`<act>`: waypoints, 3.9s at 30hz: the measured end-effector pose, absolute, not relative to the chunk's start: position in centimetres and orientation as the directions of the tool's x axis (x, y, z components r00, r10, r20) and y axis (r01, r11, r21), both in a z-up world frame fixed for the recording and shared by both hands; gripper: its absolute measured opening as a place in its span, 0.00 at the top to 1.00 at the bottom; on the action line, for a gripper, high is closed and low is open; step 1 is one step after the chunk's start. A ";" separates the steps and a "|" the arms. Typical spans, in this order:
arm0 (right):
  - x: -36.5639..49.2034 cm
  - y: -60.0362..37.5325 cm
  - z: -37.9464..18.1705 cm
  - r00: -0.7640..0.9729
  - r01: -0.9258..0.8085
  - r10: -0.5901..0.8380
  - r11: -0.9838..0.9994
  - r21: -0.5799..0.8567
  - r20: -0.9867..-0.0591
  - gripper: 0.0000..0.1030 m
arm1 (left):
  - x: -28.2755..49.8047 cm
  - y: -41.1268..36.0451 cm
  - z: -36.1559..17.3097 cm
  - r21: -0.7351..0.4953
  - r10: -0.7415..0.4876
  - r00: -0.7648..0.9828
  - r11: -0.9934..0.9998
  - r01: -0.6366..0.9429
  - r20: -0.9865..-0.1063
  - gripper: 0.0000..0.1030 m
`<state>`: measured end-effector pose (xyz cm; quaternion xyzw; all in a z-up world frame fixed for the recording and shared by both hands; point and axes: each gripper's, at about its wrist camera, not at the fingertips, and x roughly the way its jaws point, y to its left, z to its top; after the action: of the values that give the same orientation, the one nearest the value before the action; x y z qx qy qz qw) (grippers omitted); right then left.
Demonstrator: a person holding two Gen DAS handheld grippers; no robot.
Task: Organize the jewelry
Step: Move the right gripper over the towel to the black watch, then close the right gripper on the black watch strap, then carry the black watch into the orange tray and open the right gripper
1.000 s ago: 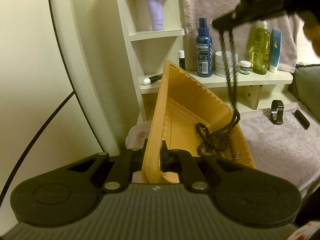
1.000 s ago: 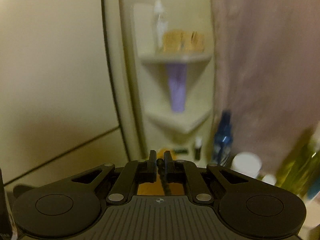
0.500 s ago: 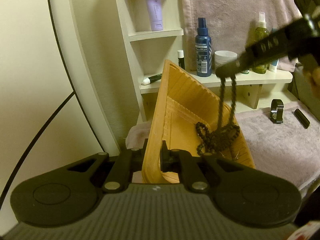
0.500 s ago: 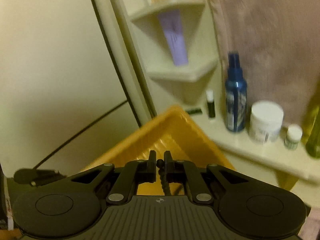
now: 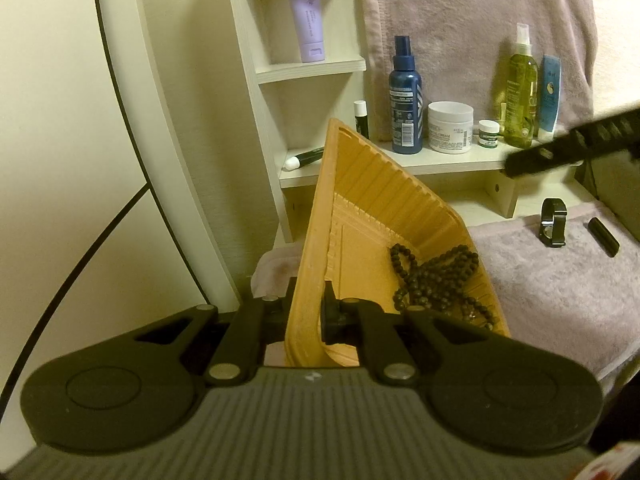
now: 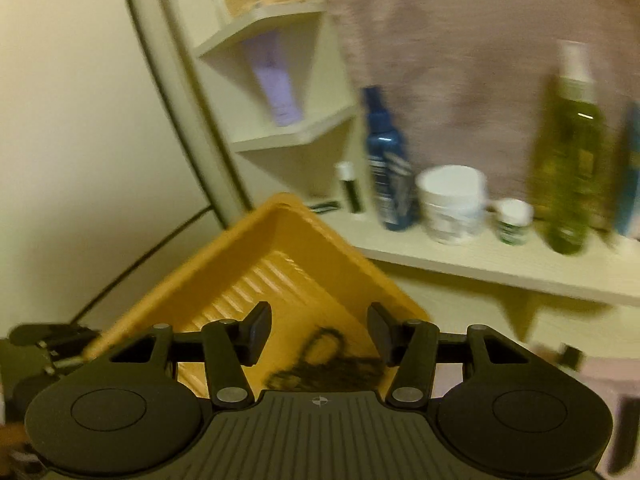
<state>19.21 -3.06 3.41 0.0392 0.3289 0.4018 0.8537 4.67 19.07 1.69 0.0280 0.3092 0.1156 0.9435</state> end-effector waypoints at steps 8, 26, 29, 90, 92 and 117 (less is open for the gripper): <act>16.4 -10.2 -0.5 0.624 -0.511 0.554 0.823 0.249 -0.551 0.48 | 4.7 18.9 1.7 0.127 0.237 0.783 0.971 -0.201 -0.576 0.93; 15.4 -16.6 -4.8 0.715 -0.282 0.341 0.939 0.195 -0.610 0.48 | 4.5 18.6 1.8 0.141 0.242 0.781 0.970 -0.197 -0.576 0.93; 16.4 -16.0 -5.2 0.718 -0.261 0.315 0.948 0.180 -0.620 0.48 | 4.5 18.6 1.8 0.144 0.243 0.780 0.970 -0.197 -0.576 0.93; 18.0 -11.4 -4.1 0.680 -0.378 0.358 0.919 0.112 -0.639 0.81 | 4.5 18.2 2.2 0.139 0.231 0.786 0.973 -0.185 -0.573 0.91; 17.7 -10.9 -3.5 0.673 -0.401 0.383 0.908 0.123 -0.633 0.82 | 4.4 18.2 2.2 0.139 0.231 0.787 0.973 -0.184 -0.573 0.91; 16.6 3.8 0.7 0.320 -0.788 0.763 0.544 0.289 -0.562 0.82 | 4.3 18.7 2.0 0.119 0.224 0.788 0.975 -0.190 -0.574 0.91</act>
<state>16.61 3.85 0.74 -0.0187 0.3347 0.4772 0.8123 4.28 18.66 2.01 0.0276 0.3068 0.1094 0.9451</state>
